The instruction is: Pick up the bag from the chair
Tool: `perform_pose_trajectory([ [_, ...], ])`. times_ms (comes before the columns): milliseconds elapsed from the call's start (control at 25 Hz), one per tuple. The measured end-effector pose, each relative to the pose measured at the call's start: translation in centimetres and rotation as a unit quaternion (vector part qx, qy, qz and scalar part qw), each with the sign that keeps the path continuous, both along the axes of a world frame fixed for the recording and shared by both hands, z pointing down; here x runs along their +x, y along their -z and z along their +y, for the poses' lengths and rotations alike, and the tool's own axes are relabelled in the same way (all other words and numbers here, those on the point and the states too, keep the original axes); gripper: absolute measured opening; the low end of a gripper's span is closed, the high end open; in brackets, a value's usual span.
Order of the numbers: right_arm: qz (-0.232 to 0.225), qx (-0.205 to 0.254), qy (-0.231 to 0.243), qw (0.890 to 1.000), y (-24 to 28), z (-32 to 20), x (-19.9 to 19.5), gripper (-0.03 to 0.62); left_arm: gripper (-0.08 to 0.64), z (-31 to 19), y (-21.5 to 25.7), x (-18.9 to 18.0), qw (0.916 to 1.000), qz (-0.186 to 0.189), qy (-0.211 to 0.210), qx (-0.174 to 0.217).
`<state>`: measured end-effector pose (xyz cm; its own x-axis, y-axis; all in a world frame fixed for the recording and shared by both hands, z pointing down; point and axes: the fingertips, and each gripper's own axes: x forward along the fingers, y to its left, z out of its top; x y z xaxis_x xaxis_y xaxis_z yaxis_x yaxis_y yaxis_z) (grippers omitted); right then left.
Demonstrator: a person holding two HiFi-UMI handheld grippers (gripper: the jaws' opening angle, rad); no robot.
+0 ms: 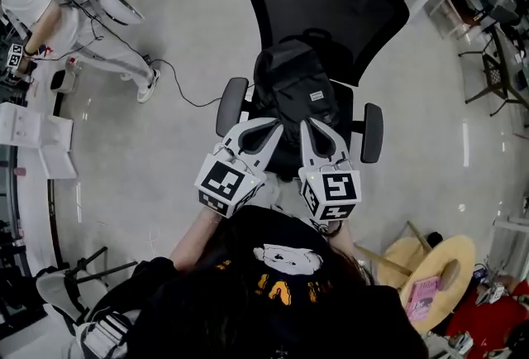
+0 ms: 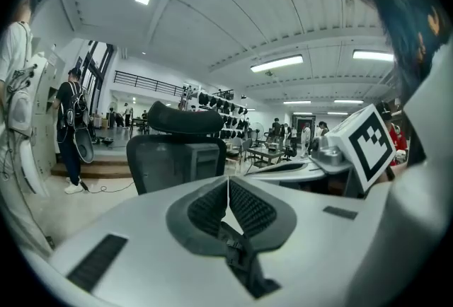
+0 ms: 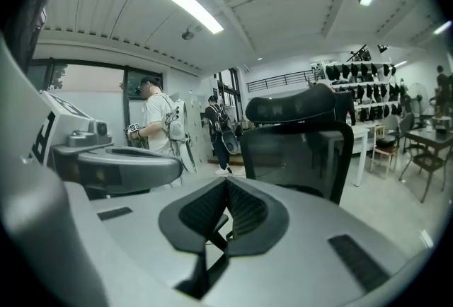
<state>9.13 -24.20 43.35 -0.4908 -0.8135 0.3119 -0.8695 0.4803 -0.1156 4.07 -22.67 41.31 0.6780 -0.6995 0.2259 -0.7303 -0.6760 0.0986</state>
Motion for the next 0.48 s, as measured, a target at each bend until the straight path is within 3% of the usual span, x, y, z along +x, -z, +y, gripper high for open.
perform_pose_trajectory([
  [200, -0.001, -0.030, -0.003, 1.000, -3.1, -5.2, 0.0, 0.003, 0.009, -3.9, -1.3, -1.0, 0.9998, 0.000, 0.003, -0.017],
  [480, 0.069, -0.033, 0.010, 0.997, -7.3, -12.0, 1.3, 0.005, 0.009, -8.3, -3.9, -2.3, 0.9992, -0.002, 0.003, -0.039],
])
